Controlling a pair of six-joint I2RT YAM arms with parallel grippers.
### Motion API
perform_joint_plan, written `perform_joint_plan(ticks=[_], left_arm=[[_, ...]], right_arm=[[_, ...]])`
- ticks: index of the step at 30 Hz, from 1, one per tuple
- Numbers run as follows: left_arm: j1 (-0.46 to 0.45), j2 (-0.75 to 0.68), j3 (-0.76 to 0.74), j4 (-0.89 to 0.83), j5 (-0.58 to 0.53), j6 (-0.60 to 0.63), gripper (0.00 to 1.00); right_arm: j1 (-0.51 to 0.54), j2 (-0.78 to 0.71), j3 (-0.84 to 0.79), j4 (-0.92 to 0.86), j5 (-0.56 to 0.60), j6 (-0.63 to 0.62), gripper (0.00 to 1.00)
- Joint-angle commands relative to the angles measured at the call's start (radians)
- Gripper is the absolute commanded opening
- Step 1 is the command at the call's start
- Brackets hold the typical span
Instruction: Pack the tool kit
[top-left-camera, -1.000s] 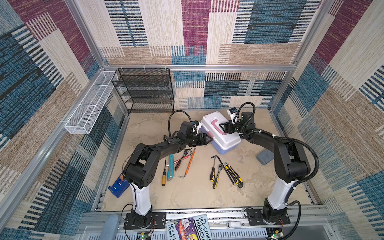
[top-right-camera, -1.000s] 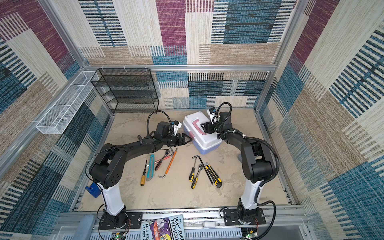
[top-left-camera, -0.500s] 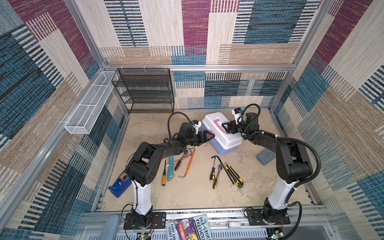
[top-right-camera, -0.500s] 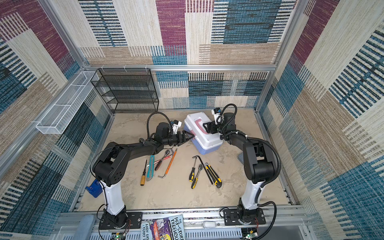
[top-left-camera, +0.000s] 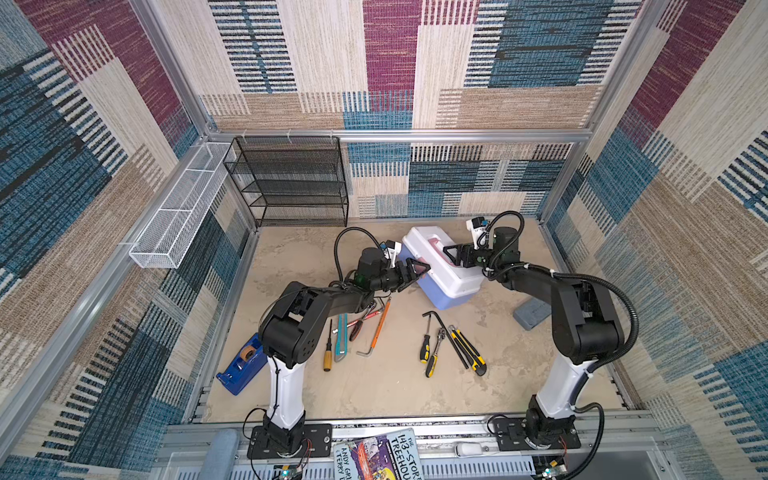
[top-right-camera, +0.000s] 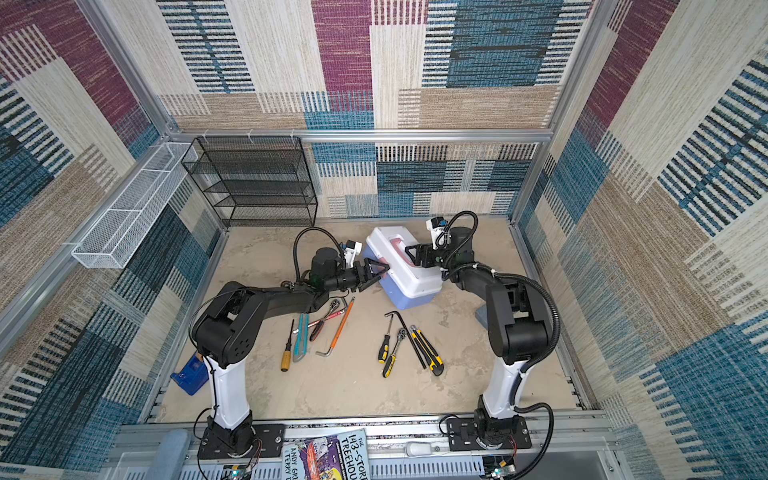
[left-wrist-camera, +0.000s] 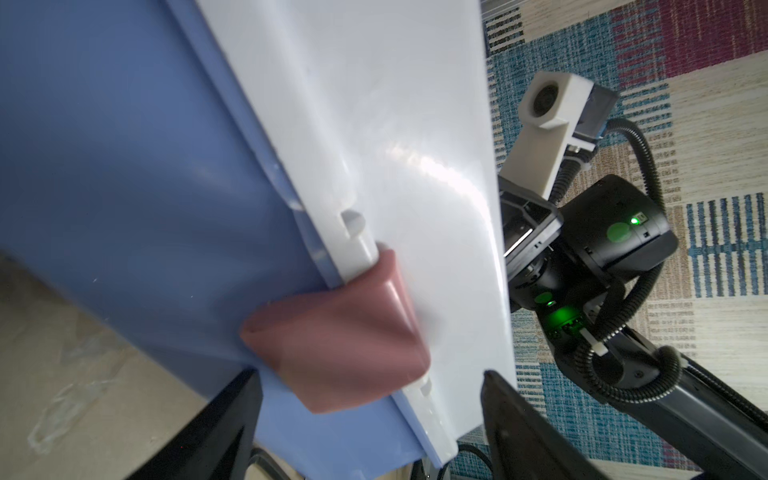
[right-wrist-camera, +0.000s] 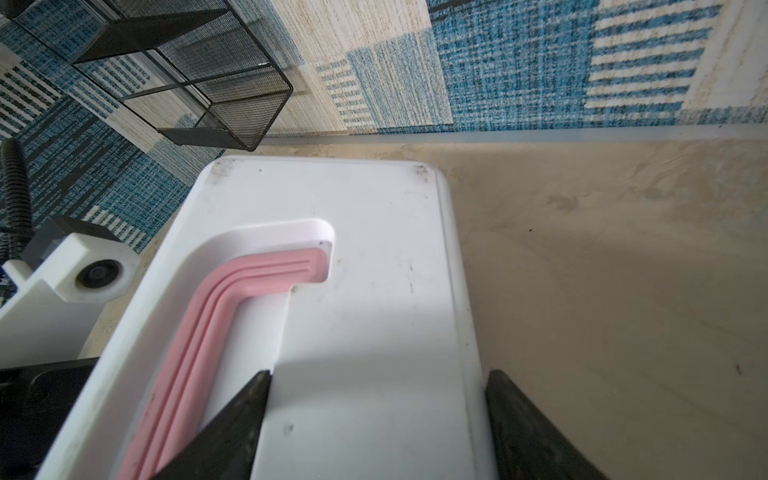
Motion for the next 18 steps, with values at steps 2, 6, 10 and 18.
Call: perform_joint_plan(ticks=[2, 6, 10, 18], left_arm=[[-0.001, 0.028, 0.006, 0.124, 0.002, -0.078, 0.86], [-0.002, 0.048, -0.008, 0.194, -0.002, -0.129, 0.86], [-0.001, 0.067, -0.011, 0.261, -0.001, -0.175, 0.86], [-0.004, 0.111, 0.0, 0.394, -0.001, -0.269, 0.86]], right_arm=[[0.003, 0.017, -0.03, -0.206, -0.027, 0.031, 0.73], [0.001, 0.018, -0.038, -0.184, -0.048, 0.057, 0.73], [0.001, 0.022, -0.047, -0.164, -0.068, 0.083, 0.72], [0.001, 0.017, -0.066, -0.133, -0.085, 0.118, 0.72]])
